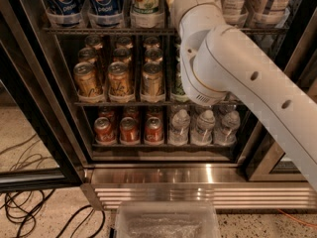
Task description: Pick 7up can from top shelf of fridge
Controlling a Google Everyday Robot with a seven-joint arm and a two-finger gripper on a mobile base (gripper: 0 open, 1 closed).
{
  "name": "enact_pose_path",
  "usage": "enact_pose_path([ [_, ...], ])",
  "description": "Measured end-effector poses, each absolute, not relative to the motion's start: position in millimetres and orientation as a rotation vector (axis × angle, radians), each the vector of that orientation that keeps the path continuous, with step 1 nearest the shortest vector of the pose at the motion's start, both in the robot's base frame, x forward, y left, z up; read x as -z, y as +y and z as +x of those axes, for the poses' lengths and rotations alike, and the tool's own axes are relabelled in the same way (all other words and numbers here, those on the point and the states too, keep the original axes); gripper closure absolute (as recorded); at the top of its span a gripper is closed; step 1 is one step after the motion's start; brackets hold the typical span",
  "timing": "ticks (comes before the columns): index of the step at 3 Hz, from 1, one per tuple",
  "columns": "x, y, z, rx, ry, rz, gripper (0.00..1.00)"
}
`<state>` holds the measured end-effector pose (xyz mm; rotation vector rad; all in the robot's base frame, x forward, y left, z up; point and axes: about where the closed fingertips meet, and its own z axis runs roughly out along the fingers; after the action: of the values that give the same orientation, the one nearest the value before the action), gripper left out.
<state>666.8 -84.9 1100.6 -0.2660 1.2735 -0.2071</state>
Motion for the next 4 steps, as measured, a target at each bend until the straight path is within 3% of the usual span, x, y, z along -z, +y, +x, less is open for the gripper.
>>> enact_pose_path([
  [4,-1111.7,-93.2,654.3,0.169,1.241,-0.233,1.0],
])
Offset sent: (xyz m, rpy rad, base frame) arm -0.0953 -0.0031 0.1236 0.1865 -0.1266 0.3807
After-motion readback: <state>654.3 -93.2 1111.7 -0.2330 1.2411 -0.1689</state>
